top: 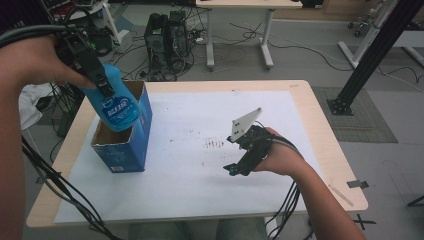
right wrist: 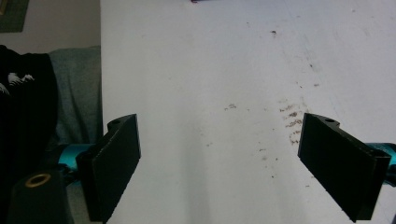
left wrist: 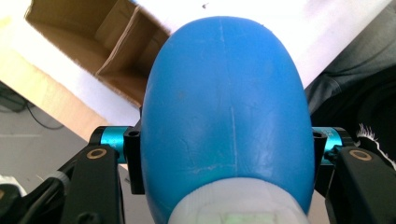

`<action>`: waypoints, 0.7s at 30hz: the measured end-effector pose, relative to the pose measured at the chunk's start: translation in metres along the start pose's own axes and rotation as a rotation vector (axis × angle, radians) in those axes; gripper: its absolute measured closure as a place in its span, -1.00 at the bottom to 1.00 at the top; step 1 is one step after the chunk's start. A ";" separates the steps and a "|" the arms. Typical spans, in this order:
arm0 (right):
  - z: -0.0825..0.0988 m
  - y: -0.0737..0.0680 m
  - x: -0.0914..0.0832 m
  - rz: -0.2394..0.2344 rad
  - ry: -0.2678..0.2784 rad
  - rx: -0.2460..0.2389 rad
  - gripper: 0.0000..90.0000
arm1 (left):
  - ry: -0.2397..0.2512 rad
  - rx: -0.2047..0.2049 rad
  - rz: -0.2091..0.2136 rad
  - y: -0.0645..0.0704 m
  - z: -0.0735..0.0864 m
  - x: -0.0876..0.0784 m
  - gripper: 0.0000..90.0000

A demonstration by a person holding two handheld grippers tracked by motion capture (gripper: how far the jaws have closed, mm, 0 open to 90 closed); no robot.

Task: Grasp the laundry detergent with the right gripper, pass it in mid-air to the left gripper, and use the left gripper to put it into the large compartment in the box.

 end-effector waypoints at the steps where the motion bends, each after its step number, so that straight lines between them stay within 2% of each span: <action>1: 0.000 0.000 0.000 0.001 -0.008 0.001 -0.73 | -0.012 0.001 0.001 -0.003 0.002 0.000 -0.13; 2: 0.000 0.000 0.001 -0.001 -0.007 -0.004 -0.73 | -0.007 -0.017 0.002 -0.005 0.002 0.002 -0.13; 3: 0.000 0.000 0.001 0.001 -0.009 -0.004 -0.73 | -0.026 -0.018 0.001 -0.011 0.005 0.003 -0.13; 12: 0.002 0.003 0.000 0.009 -0.017 0.001 -0.73 | -0.047 -0.083 0.002 -0.030 0.011 0.012 -0.13; 16: 0.003 0.003 0.001 0.010 -0.026 0.005 -0.73 | -0.056 -0.072 -0.006 -0.035 0.011 0.019 -0.13; 17: 0.003 0.004 0.001 0.010 -0.026 0.005 -0.73 | -0.071 -0.050 -0.008 -0.037 0.011 0.021 -0.13; 18: 0.003 0.005 0.001 0.015 -0.025 0.006 -0.73 | -0.062 -0.053 -0.007 -0.037 0.010 0.024 -0.14; 21: 0.003 0.005 0.003 0.011 -0.025 0.006 -0.73 | -0.075 -0.035 0.000 -0.041 0.011 0.029 -0.14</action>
Point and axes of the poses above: each handheld gripper's, and its own axes: x roughly forward along the jaws, z roughly out of its underside, y roughly to its right, the point moved 10 cm from there along x, roughly forward along the jaws
